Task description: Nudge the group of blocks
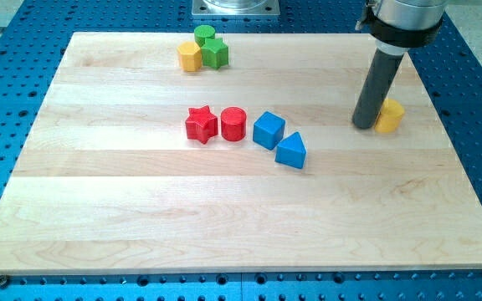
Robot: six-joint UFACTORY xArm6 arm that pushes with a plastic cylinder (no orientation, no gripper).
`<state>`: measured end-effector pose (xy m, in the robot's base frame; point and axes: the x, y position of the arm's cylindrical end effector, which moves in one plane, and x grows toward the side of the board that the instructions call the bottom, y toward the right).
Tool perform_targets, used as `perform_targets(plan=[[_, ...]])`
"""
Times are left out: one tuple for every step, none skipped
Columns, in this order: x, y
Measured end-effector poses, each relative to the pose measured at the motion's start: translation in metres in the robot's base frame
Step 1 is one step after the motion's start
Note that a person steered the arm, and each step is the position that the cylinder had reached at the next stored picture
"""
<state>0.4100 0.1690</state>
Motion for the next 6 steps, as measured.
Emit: perform_targets(plan=[[-0.016,-0.156],[-0.036,-0.313],[-0.105,-0.368],[-0.177,-0.368],[-0.218,-0.337],[-0.216,-0.293]])
